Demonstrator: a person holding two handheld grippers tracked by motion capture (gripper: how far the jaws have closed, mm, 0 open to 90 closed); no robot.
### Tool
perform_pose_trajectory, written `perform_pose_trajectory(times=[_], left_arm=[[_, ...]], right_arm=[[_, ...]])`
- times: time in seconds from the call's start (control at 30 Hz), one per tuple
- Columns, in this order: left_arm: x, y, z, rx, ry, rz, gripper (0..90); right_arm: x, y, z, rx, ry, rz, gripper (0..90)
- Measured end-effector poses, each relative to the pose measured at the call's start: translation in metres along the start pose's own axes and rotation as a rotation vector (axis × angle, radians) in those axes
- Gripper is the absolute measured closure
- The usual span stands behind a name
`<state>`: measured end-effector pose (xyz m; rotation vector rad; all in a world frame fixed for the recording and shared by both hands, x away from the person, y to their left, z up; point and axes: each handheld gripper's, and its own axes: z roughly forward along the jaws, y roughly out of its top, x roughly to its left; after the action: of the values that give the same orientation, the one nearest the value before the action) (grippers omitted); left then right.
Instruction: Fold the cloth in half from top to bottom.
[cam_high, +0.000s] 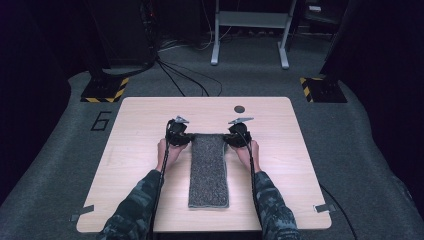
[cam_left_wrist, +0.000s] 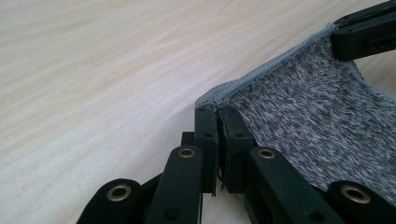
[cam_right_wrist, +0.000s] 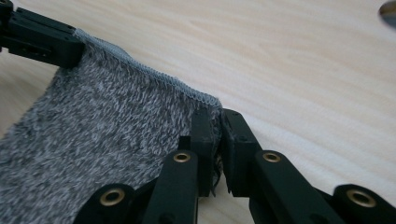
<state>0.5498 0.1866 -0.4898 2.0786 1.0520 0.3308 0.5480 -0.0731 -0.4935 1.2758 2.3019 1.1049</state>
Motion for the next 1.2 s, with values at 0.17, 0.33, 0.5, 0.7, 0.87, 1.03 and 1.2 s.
perform_pose_trajectory(times=[0.17,0.33,0.5,0.7,0.87,1.03,1.2], left_arm=[[-0.006,0.008,-0.012,-0.061,0.013,0.016,86.5],[-0.01,0.017,-0.018,-0.088,0.013,0.028,86.5],[-0.015,0.027,-0.028,-0.116,0.026,0.055,86.5],[-0.019,0.042,-0.038,-0.139,0.062,0.093,86.5],[-0.021,0.05,-0.052,-0.177,0.059,0.102,86.5],[-0.037,0.036,-0.062,-0.19,0.034,0.147,86.4],[-0.043,0.022,-0.063,-0.172,0.007,0.163,86.3]], right_arm=[[0.006,0.011,-0.018,-0.047,-0.028,-0.072,83.9],[0.01,0.019,-0.032,-0.069,-0.07,-0.123,83.9],[0.005,0.028,-0.041,-0.102,-0.059,-0.108,84.2],[0.003,0.041,-0.05,-0.123,-0.055,-0.135,84.2],[0.001,0.05,-0.065,-0.179,-0.029,-0.127,84.2],[0.01,0.04,-0.079,-0.201,-0.012,-0.145,84.1],[0.015,0.021,-0.086,-0.188,0.021,-0.16,83.9]])
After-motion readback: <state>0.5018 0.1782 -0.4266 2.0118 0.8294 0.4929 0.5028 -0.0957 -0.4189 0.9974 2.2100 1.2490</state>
